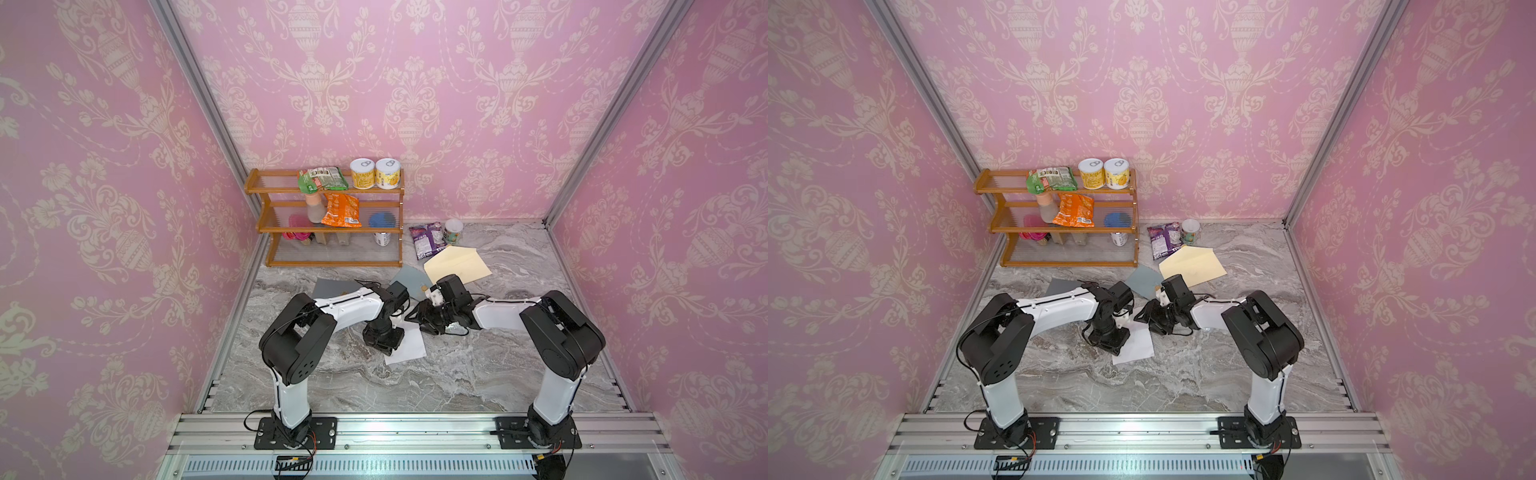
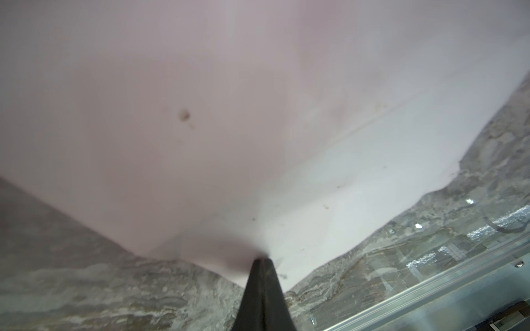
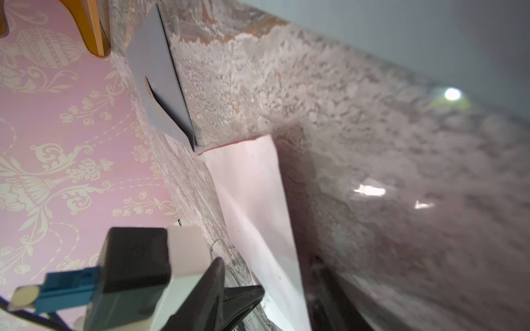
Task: Fold the letter paper in half and place it into the envelope
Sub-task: Pick up the letter paper from the center of the board, then fold the letter paper.
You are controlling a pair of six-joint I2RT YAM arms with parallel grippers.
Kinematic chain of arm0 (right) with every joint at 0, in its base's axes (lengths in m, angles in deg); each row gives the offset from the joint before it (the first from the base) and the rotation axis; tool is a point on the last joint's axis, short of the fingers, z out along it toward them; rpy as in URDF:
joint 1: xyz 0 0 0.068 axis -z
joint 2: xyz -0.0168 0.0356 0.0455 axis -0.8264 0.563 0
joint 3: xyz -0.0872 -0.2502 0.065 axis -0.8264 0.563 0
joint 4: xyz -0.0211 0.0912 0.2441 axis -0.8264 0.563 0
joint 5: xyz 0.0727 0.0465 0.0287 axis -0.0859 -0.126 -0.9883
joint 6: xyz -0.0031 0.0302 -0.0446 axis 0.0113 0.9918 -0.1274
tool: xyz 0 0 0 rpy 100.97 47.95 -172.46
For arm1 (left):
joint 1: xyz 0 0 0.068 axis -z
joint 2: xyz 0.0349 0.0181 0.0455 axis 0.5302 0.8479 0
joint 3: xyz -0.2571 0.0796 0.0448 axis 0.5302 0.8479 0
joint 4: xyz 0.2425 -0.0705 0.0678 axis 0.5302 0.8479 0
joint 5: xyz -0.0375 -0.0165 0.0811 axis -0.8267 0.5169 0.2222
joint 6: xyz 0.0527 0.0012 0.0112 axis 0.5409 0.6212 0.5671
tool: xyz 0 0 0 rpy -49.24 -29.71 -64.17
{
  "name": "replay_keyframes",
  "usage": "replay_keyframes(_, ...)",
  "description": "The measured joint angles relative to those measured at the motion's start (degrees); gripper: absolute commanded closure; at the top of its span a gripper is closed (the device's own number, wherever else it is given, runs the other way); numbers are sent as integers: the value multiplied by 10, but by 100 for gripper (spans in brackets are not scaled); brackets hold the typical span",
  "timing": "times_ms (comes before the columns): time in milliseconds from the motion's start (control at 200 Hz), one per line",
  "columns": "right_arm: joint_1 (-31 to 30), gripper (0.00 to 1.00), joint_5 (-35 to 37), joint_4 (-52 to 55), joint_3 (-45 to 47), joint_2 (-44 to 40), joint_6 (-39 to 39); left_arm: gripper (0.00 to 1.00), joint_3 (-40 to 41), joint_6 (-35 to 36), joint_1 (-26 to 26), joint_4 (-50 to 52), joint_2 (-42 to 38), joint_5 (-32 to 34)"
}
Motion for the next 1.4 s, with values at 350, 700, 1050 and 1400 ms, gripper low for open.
replay_keyframes(350,-5,100,-18,10,4,8,18,98,-33,-7,-6,20,4,34)
replay_keyframes(700,0,100,7,62,-69,-45,60,1,-198,-83,-93,68,-81,59)
replay_keyframes(1050,13,100,57,50,-133,-42,198,1,-238,-240,-164,64,-83,-22)
replay_keyframes(1400,9,100,146,-71,-247,11,332,1,-127,-383,-180,-70,-135,-72)
